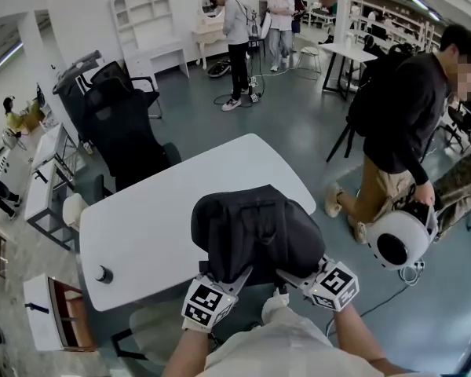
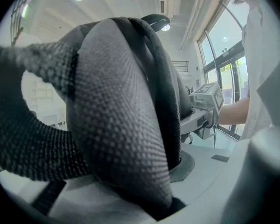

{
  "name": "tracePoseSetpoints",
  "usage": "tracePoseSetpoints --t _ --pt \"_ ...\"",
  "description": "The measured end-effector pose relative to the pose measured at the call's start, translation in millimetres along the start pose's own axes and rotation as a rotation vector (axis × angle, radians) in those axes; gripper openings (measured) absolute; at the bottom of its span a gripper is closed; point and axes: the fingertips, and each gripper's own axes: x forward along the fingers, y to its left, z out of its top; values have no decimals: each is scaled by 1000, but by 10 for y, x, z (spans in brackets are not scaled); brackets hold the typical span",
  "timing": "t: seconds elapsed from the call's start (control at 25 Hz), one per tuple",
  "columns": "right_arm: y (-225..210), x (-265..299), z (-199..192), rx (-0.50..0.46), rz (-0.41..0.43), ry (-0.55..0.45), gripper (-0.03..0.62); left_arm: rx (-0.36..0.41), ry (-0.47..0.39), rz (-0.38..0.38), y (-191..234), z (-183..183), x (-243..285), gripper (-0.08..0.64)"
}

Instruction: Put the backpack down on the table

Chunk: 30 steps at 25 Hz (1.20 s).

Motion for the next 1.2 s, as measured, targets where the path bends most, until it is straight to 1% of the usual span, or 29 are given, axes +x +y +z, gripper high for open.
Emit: tracePoseSetpoints --t 0.2,0.36,0.56,0.72,0.92,1.08,1.2 --pt "-243 122 56 2 17 0 216 -7 7 10 182 90 184 140" --pt "-522 236 109 -1 36 -2 216 -17 13 27 365 168 399 140" --pt "-926 453 149 6 71 -13 216 -24 28 43 659 254 724 140" --pt "-1347 551 205 1 78 -24 216 -17 31 59 867 395 1064 140" --pt "-1770 599 289 -8 103 -28 216 -22 28 80 1027 572 1413 140" --pt "-1984 615 342 -26 118 -37 216 -19 17 100 1101 678 1584 140" --pt "-2078 684 342 -31 126 -41 216 -19 14 114 1180 684 1655 140"
